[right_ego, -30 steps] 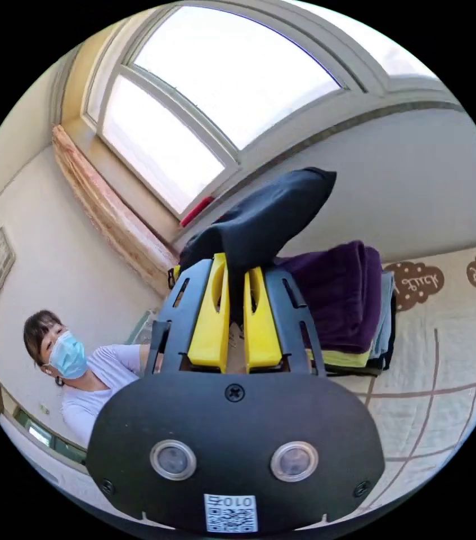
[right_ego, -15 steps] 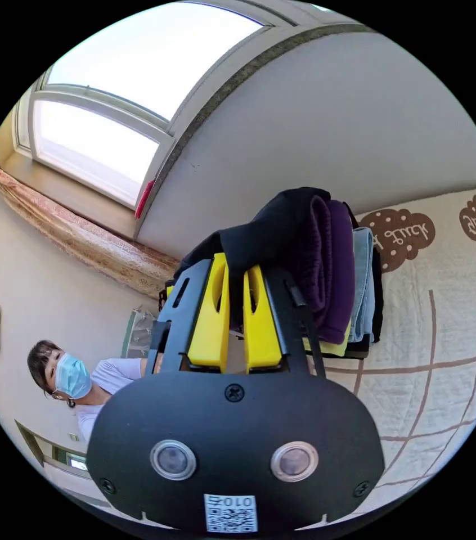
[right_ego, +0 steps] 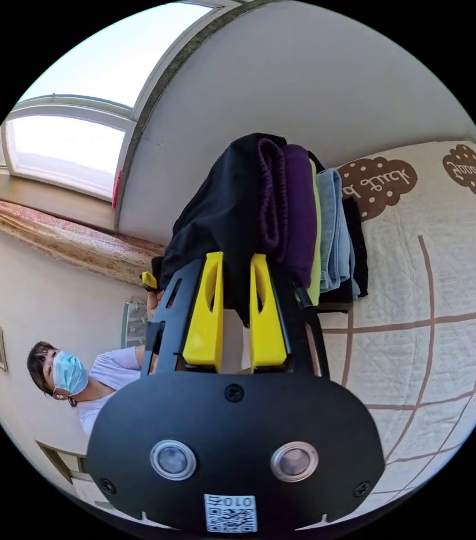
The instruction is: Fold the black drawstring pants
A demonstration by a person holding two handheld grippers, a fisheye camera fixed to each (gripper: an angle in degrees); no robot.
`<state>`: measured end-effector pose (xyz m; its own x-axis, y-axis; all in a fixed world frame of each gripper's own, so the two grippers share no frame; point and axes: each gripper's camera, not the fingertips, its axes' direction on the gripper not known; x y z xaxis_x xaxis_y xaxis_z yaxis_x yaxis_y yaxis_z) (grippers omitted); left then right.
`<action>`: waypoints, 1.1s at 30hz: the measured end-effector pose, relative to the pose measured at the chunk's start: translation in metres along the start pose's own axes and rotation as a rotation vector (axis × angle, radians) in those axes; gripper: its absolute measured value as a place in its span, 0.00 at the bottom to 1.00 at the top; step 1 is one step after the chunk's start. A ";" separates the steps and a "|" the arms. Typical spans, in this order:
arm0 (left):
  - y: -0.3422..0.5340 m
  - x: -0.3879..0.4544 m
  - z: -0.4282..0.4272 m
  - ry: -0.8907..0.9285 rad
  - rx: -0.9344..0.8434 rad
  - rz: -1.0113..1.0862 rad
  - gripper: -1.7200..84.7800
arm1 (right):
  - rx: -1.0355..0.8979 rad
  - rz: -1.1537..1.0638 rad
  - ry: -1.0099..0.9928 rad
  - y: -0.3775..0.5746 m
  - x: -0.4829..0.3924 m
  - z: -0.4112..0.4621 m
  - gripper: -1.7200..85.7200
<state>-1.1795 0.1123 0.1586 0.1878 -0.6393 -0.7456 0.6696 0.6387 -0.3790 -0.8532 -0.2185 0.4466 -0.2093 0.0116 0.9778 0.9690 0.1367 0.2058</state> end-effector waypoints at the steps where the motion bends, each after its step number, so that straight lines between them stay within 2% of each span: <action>1: -0.005 0.002 -0.005 -0.017 -0.011 -0.003 0.22 | -0.005 -0.011 0.013 0.002 -0.007 -0.001 0.12; 6: -0.010 0.000 -0.015 -0.067 -0.004 -0.023 0.23 | 0.082 -0.008 0.082 0.024 -0.027 -0.013 0.13; 9: -0.004 0.005 -0.005 -0.114 0.004 -0.011 0.23 | 0.232 -0.013 0.179 0.050 -0.049 -0.030 0.14; 11: 0.006 0.015 0.010 -0.177 -0.016 0.030 0.22 | 0.293 -0.044 0.369 0.065 -0.084 -0.031 0.14; 13: 0.021 0.022 0.030 -0.257 -0.034 0.068 0.22 | 0.334 -0.103 0.466 0.076 -0.114 -0.024 0.15; 16: 0.044 0.024 0.033 -0.285 0.007 0.082 0.21 | 0.258 -0.167 0.419 0.081 -0.145 0.003 0.15; 19: 0.081 0.035 0.025 -0.352 0.116 0.087 0.20 | 0.167 -0.129 0.490 0.089 -0.153 0.037 0.15; 21: 0.101 0.045 0.023 -0.377 0.128 0.115 0.20 | 0.245 -0.091 0.525 0.106 -0.158 0.036 0.14; 23: 0.125 0.060 0.021 -0.411 0.127 0.175 0.19 | 0.524 -0.113 0.572 0.158 -0.186 0.018 0.13; 25: 0.161 0.085 0.034 -0.543 0.025 0.315 0.17 | 0.670 -0.178 0.603 0.205 -0.210 0.014 0.13; 27: 0.194 0.100 0.053 -0.641 -0.082 0.425 0.15 | 0.667 -0.214 0.675 0.248 -0.228 0.025 0.13; 29: 0.229 0.111 0.077 -0.724 -0.208 0.532 0.13 | 0.631 -0.276 0.869 0.317 -0.249 0.053 0.14; 31: 0.276 0.122 0.105 -0.840 -0.302 0.643 0.10 | 0.660 -0.252 0.995 0.385 -0.263 0.072 0.13; 33: 0.310 0.129 0.125 -0.856 -0.352 0.723 0.08 | 0.669 -0.216 1.050 0.465 -0.276 0.091 0.13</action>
<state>-0.8582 0.1739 0.0133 0.9546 -0.0732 -0.2889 -0.0012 0.9685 -0.2491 -0.3570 -0.0683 0.2686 0.1477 -0.8212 0.5511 0.6080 0.5149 0.6043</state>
